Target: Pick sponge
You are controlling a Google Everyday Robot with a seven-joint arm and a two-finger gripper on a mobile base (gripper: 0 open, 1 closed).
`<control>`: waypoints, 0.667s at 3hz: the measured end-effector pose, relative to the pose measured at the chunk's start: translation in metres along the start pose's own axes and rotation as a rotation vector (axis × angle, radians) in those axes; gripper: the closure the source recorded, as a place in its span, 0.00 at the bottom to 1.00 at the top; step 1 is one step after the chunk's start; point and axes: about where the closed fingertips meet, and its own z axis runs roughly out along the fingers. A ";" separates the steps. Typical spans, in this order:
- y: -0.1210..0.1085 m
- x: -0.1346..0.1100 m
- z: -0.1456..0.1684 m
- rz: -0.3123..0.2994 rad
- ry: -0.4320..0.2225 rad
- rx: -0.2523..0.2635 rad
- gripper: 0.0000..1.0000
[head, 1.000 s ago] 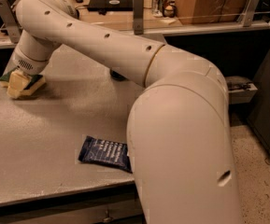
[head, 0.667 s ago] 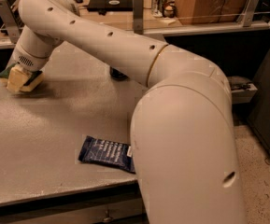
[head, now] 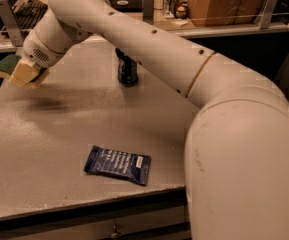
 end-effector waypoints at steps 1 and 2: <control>0.017 0.008 -0.040 -0.031 -0.095 -0.065 1.00; 0.031 0.020 -0.077 -0.069 -0.151 -0.111 1.00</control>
Offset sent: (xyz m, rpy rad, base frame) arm -0.0517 -0.1304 0.0501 0.2052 0.0035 0.2230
